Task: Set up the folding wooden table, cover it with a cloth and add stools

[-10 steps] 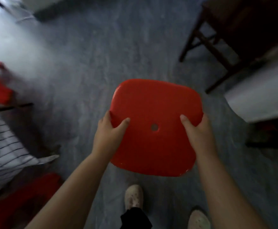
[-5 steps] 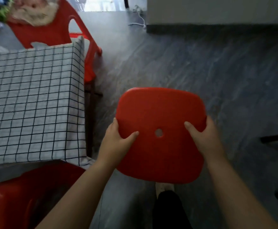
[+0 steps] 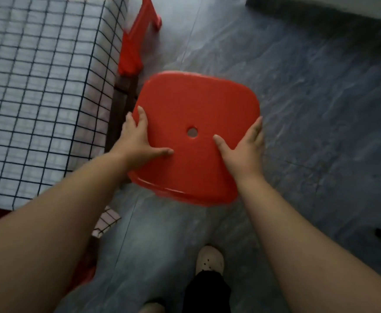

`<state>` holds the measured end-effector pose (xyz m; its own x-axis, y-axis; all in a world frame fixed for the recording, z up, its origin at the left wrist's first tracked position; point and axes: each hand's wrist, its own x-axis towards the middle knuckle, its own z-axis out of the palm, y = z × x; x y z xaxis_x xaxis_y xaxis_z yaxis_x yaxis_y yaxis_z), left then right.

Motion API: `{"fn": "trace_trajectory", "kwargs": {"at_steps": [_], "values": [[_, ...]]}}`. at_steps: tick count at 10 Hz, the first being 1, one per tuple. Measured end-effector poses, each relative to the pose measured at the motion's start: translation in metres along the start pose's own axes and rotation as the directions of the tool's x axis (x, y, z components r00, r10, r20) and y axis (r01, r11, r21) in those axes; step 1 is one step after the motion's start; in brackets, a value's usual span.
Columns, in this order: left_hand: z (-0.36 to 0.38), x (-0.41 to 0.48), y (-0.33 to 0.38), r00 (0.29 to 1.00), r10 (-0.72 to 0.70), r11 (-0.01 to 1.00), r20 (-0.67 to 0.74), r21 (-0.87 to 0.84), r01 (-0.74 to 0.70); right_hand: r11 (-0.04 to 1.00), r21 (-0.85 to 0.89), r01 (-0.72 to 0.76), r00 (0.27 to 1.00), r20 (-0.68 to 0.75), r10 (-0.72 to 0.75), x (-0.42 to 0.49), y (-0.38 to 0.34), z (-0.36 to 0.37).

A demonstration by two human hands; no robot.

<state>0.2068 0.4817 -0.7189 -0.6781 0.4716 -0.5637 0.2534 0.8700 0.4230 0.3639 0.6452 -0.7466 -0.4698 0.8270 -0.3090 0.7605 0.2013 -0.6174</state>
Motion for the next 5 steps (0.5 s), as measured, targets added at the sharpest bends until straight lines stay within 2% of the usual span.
{"fn": "trace_trajectory", "kwargs": {"at_steps": [1, 3, 4, 5], "values": [[-0.002, 0.005, -0.001, 1.0, 0.025, 1.0, -0.02, 0.01, -0.024, 0.991, -0.124, 0.044, 0.994, -0.092, -0.055, -0.001, 0.001, 0.012], [-0.003, 0.003, 0.0, 1.0, 0.025, 0.999, 0.008, 0.021, -0.025, 0.977, -0.209, 0.051, 0.998, -0.01, -0.055, -0.005, -0.006, 0.003], [-0.004, 0.001, 0.004, 1.0, -0.026, 0.992, 0.009, 0.125, 0.024, 0.932, -0.361, 0.006, 0.996, 0.082, 0.025, 0.001, -0.019, -0.009], [0.002, -0.024, 0.004, 0.988, 0.111, 0.964, -0.105, 0.254, -0.081, 0.872, -0.486, -0.065, 0.972, 0.167, 0.166, -0.004, -0.038, -0.035]]}}
